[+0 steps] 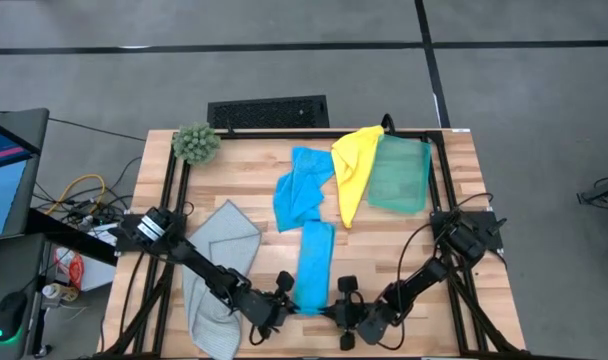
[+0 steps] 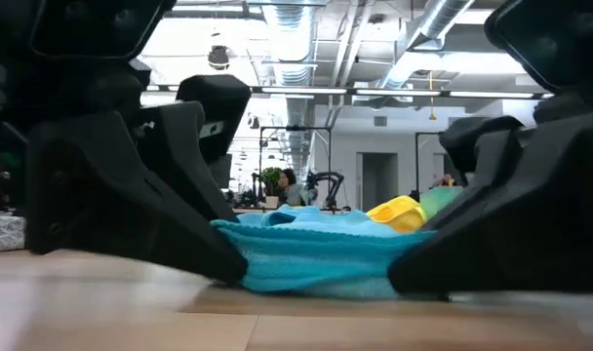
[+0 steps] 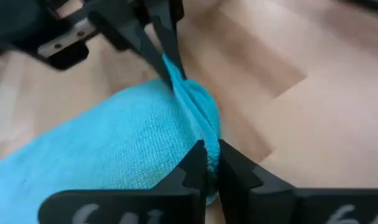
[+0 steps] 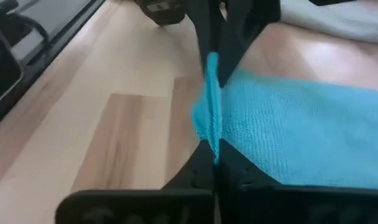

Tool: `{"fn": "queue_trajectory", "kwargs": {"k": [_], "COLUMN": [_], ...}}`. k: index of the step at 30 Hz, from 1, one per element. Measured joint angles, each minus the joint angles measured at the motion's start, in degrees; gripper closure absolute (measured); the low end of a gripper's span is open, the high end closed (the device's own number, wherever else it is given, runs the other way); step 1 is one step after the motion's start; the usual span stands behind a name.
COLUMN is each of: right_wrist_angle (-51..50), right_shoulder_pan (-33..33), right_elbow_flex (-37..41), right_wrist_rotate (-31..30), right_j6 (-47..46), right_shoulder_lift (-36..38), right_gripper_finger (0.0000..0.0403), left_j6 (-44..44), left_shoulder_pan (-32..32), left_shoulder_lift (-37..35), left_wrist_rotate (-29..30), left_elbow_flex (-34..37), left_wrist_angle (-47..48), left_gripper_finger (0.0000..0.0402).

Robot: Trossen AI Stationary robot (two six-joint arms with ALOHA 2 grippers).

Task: Fold microfiber towels
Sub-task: Fold the blue microfiber cloth

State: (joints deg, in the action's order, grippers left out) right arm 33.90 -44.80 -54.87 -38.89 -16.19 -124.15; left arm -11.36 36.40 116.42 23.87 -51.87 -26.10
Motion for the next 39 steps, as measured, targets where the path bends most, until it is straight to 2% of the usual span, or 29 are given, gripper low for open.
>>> {"fn": "queue_trajectory", "kwargs": {"k": [7,13,15,22,27,35,39], "right_wrist_angle": [-7.25,-18.18,-21.86,-32.31,-39.53,-45.76,-45.47], "right_shoulder_pan": [-0.08,1.08,2.13,7.17,9.94,14.26,16.64], "right_elbow_flex": [-0.01,-0.09,-0.15,-0.14,-0.18,-0.15,1.54], "right_wrist_rotate": [-8.37,-15.07,-15.53,-15.53,-15.70,-15.41,-15.27], "right_j6": [1.19,1.17,1.03,-4.18,-7.69,-7.84,-7.84], "right_shoulder_lift": [8.40,15.98,17.82,19.34,19.12,19.12,19.12], "right_gripper_finger": [0.0369,0.0384,0.0386,0.0373,0.0378,0.0372,0.0374], "left_j6": [-0.60,-4.33,-4.67,-4.67,-9.21,-9.12,-8.69], "left_shoulder_pan": [0.81,-0.12,-1.53,-8.42,-13.03,-21.56,-25.36], "left_shoulder_lift": [-7.74,-13.36,-13.72,-13.07,-13.09,-13.11,-13.16], "left_wrist_rotate": [7.86,17.07,18.47,16.23,15.93,6.66,1.81], "left_elbow_flex": [-2.65,-2.63,-2.69,-2.67,-2.68,-2.76,-2.53], "left_wrist_angle": [7.91,11.09,11.57,15.02,14.81,16.32,16.10], "left_gripper_finger": [0.0393,0.0387,0.0385,0.0384,0.0384,0.0384,0.0384]}}
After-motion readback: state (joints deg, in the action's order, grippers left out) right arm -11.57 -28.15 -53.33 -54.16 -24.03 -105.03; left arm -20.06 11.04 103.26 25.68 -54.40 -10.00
